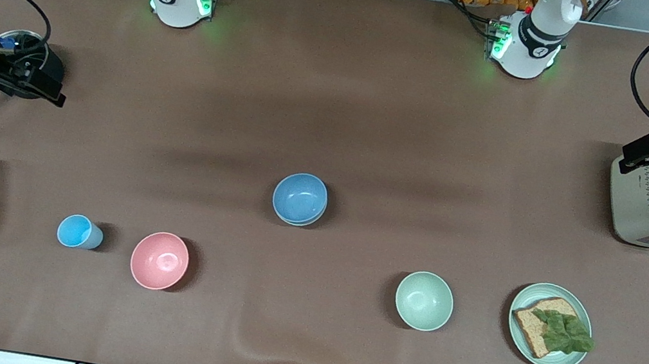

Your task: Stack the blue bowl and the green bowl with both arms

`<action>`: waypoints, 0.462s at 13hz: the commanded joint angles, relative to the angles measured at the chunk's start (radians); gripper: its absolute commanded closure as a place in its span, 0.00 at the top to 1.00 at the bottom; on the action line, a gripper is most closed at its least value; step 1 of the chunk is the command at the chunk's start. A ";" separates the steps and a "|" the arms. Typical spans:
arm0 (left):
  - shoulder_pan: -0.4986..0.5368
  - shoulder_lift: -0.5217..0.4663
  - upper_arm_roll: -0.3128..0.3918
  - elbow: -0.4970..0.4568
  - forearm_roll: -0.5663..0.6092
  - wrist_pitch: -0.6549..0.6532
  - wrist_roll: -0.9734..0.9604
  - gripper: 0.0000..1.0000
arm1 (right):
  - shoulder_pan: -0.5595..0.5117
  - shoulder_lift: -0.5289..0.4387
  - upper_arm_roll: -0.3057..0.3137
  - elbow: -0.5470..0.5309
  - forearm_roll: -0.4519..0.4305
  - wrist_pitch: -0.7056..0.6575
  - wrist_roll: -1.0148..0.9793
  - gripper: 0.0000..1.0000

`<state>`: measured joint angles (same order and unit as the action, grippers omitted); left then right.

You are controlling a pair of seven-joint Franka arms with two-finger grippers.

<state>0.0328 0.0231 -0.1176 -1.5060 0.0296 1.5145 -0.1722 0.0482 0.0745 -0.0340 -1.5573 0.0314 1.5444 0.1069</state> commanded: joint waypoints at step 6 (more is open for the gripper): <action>0.004 -0.037 -0.002 -0.033 -0.028 -0.003 0.006 1.00 | -0.037 -0.030 0.036 -0.036 -0.070 -0.004 -0.015 1.00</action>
<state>0.0325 0.0042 -0.1179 -1.5235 0.0175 1.5139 -0.1721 0.0413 0.0686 -0.0257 -1.5707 -0.0182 1.5431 0.1038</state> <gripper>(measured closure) 0.000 0.000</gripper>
